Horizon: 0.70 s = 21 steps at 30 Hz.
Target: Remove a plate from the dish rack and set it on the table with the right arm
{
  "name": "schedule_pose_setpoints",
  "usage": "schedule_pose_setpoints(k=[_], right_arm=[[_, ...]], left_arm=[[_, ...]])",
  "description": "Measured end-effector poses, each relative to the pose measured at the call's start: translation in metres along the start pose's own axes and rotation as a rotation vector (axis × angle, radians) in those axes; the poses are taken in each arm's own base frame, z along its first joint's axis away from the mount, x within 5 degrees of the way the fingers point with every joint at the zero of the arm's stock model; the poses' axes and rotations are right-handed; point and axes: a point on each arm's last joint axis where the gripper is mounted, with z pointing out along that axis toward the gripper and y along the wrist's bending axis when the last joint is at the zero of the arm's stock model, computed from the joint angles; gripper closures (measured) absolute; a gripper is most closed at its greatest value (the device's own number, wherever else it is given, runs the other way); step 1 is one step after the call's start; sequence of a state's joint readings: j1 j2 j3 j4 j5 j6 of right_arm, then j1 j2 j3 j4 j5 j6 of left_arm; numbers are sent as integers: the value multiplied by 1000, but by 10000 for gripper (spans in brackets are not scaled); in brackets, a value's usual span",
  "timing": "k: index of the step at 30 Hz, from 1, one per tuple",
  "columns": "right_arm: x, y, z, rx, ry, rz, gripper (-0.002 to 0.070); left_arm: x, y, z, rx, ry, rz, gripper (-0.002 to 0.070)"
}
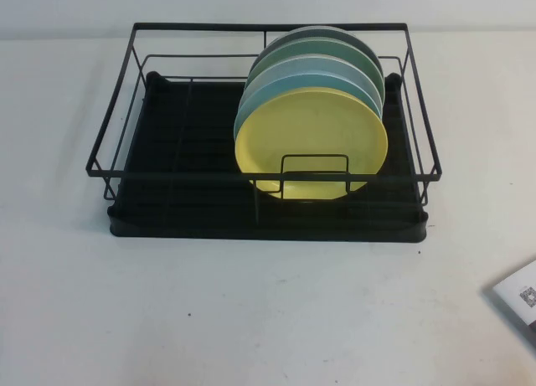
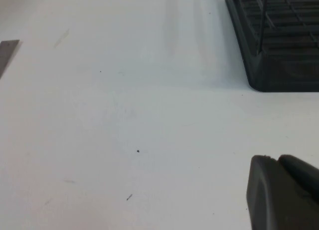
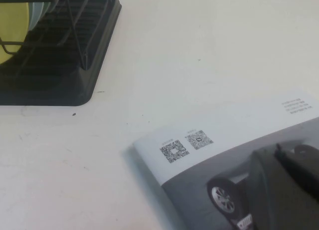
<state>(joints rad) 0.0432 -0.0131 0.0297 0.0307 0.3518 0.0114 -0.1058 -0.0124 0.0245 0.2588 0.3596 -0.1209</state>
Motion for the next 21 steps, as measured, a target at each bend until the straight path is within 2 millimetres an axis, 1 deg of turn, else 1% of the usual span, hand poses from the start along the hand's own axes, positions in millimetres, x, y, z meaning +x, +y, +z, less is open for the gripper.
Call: schedule_pose_setpoints(k=[21], right_arm=[[-1,0,0,-1,-7,3,694]], left_arm=[[0,0,0,0,0,0,680]])
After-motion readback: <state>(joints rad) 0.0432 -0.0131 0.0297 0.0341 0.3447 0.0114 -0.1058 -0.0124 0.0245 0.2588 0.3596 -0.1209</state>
